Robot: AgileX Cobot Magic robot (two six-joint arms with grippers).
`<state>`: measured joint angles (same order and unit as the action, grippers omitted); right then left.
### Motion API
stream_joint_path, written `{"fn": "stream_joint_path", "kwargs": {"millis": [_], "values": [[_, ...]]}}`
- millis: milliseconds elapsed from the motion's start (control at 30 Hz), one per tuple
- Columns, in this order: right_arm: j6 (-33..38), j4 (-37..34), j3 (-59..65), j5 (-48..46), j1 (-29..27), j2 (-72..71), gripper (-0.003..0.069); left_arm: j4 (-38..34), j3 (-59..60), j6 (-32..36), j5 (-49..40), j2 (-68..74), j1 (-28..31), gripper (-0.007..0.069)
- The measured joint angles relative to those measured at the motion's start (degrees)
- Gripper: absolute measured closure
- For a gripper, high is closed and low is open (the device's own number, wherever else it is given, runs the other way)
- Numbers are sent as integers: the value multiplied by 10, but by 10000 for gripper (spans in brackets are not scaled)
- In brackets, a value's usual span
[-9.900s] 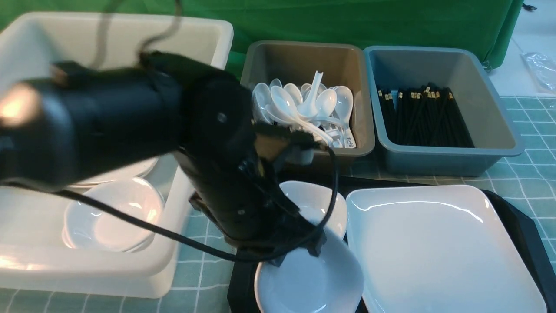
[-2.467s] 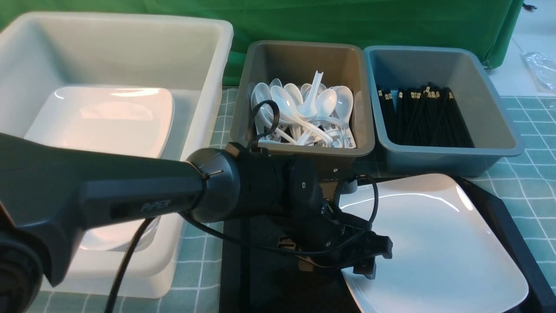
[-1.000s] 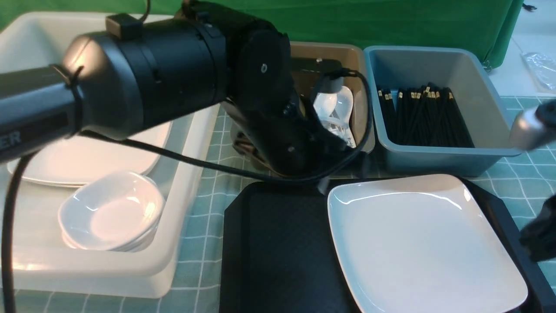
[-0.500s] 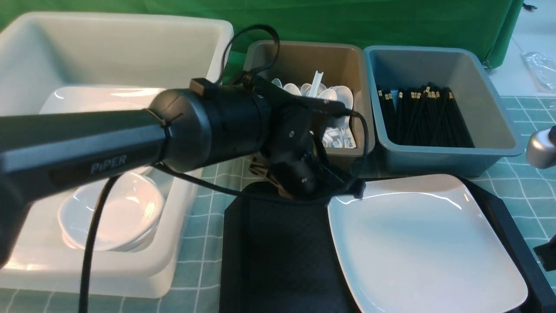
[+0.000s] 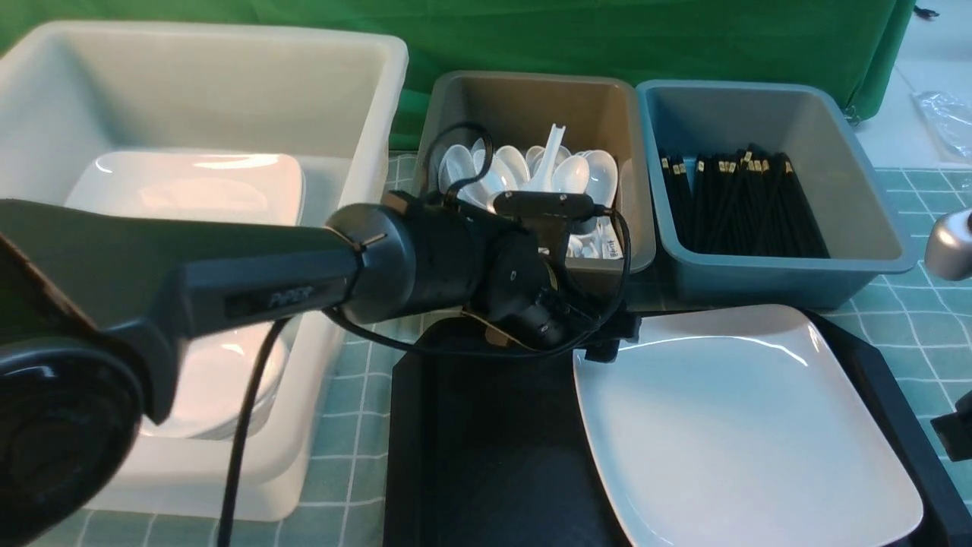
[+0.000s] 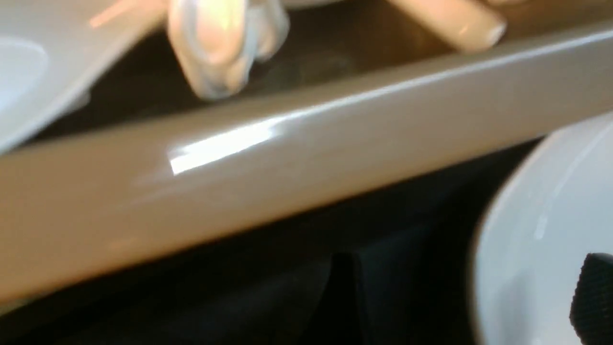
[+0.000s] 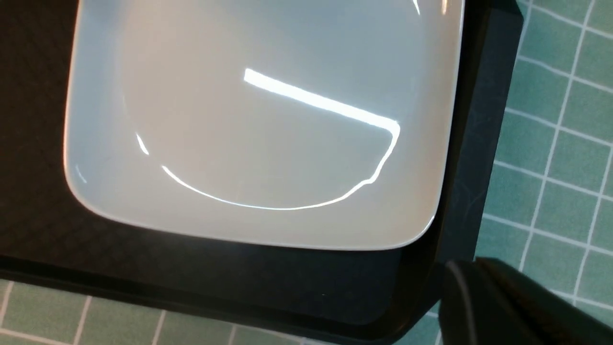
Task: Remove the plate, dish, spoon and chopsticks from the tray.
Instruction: Use the right arm to grab a plate from the dinner plate
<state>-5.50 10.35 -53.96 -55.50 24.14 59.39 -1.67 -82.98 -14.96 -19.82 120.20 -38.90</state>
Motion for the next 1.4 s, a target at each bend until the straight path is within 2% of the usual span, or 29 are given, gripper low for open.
{"fn": "stream_joint_path", "kwargs": {"millis": [200, 367, 433, 567, 867, 1067, 1167, 1200, 1233, 1300, 1400], "values": [[0, 0, 0, 4, 0, 0, 643, -60, -1, 23, 20, 14, 0, 200], [0, 0, 0, 4, 0, 0, 643, -88, -1, 27, -8, 12, 1, 462], [0, 0, 0, 4, 0, 0, 643, -105, -1, 20, -22, 6, 3, 501], [0, 0, 0, 4, 0, 0, 643, -100, -1, 17, -79, -11, 12, 499], [-15, 1, 0, 4, 0, 0, 643, -4, -1, 35, -226, -80, 22, 518], [-46, 54, 0, 2, -9, 0, 643, 9, 23, 39, -257, -81, 23, 491], [-61, 73, 0, 2, -55, 0, 643, 21, 34, 34, -261, -90, 24, 488], [-57, 68, 0, 0, -89, 0, 643, 29, 34, 28, -264, -93, 26, 488], [-54, 64, 0, -1, -93, 0, 643, 31, 35, 27, -264, -94, 28, 488], [-25, 29, 0, -13, -142, 6, 643, 36, 36, 25, -265, -98, 42, 492], [47, -68, 0, -40, -200, 30, 643, 34, 39, 31, -268, -98, 71, 497]]}}
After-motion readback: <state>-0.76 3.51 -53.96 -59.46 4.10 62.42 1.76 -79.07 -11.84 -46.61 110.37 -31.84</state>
